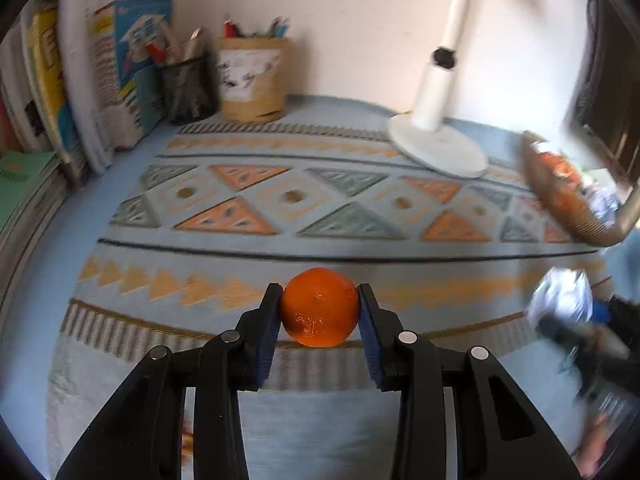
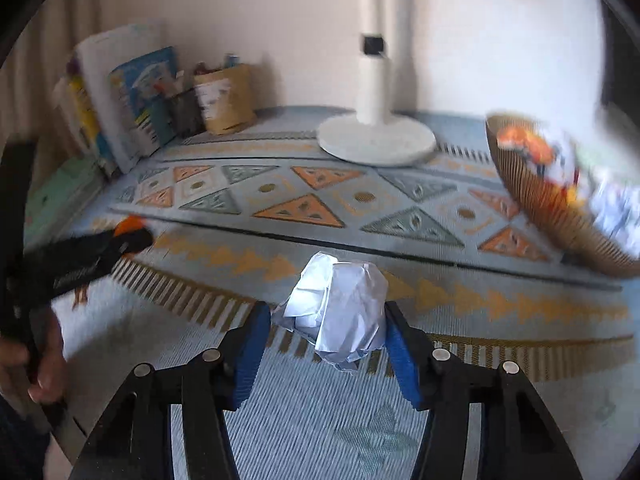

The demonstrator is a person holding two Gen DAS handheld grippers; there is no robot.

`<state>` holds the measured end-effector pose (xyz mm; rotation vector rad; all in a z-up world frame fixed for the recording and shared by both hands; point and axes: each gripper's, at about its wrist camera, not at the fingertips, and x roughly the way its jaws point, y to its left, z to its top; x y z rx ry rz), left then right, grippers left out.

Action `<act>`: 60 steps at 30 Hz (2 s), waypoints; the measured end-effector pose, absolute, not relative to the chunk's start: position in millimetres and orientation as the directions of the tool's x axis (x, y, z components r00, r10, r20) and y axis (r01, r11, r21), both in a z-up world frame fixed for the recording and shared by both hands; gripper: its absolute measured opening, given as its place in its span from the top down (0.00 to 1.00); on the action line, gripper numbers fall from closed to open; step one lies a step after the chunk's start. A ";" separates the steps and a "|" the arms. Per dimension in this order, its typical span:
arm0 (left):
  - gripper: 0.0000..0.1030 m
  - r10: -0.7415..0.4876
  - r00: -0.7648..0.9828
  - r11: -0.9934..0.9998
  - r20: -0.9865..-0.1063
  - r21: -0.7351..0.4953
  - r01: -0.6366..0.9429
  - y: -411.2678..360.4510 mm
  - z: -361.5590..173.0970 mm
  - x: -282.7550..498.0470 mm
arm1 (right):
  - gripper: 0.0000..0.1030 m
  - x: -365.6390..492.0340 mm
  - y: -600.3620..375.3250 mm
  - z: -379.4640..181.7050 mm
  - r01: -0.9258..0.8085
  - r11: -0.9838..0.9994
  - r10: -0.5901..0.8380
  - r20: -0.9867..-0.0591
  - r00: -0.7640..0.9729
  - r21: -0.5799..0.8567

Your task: Organize objects

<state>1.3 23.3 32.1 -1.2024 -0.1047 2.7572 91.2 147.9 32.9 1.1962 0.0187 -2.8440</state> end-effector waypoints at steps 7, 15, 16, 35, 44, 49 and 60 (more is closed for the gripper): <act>0.67 0.301 -0.700 -0.948 -0.648 -0.121 -0.296 128.4 85.2 -18.6 | 0.46 111.5 239.4 102.4 -0.070 -0.997 0.039 -0.623 -0.782 0.024; 0.67 0.558 -0.595 -0.821 -0.579 -0.276 -0.500 251.6 130.8 -92.6 | 0.46 65.3 414.2 127.9 -0.405 -0.886 0.170 -0.654 -0.737 0.225; 0.67 0.579 -0.580 -0.807 -0.573 -0.299 -0.510 263.4 132.7 -104.8 | 0.46 55.6 438.4 124.7 -0.425 -0.859 0.151 -0.652 -0.743 0.285; 0.48 0.508 -0.598 -0.843 -0.620 -0.216 -0.492 315.7 131.6 -151.2 | 0.28 10.1 500.3 133.3 -0.502 -0.798 0.196 -0.644 -0.739 0.333; 0.21 0.372 -0.777 -0.922 -0.508 -0.111 -0.370 187.7 170.1 -38.7 | 0.28 71.8 376.5 152.7 -0.307 -0.894 0.042 -0.621 -0.783 0.327; 0.17 0.160 -0.823 -0.984 -0.545 -0.024 -0.175 100.4 158.5 7.0 | 0.15 87.0 283.3 136.0 -0.181 -0.947 -0.037 -0.651 -0.758 0.265; 0.18 -0.007 -0.679 -0.996 -0.734 -0.052 0.066 -6.6 42.5 22.1 | 0.15 64.1 177.5 34.4 -0.130 -0.991 0.069 -0.755 -0.653 0.022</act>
